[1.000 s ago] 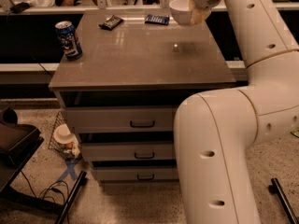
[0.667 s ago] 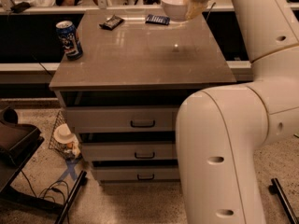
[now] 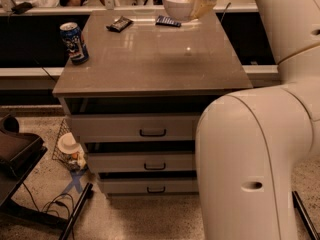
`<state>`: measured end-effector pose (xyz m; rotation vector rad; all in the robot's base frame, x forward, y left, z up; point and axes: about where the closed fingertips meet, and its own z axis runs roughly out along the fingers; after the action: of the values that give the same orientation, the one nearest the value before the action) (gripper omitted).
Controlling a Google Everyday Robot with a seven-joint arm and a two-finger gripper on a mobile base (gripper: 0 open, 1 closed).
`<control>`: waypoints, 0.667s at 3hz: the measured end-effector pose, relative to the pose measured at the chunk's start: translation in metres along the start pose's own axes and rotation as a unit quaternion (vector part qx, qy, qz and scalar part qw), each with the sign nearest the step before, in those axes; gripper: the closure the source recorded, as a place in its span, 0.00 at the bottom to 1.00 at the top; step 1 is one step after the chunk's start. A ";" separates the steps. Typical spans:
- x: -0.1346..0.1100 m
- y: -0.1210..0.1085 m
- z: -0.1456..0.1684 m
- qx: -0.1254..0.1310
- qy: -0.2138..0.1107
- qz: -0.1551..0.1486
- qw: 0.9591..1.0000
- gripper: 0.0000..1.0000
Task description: Move white bowl near pepsi can
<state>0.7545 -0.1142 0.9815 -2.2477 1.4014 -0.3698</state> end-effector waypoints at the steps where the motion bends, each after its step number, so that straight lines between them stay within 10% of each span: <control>1: -0.034 -0.013 0.030 0.004 -0.019 -0.047 0.999 1.00; 2: -0.075 -0.012 0.055 0.012 -0.047 -0.083 0.995 1.00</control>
Offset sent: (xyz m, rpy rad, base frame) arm -0.0374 0.1373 -0.0780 0.0272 -0.0497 0.2975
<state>0.7559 -0.0297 0.9424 -2.3366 1.1607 -0.3290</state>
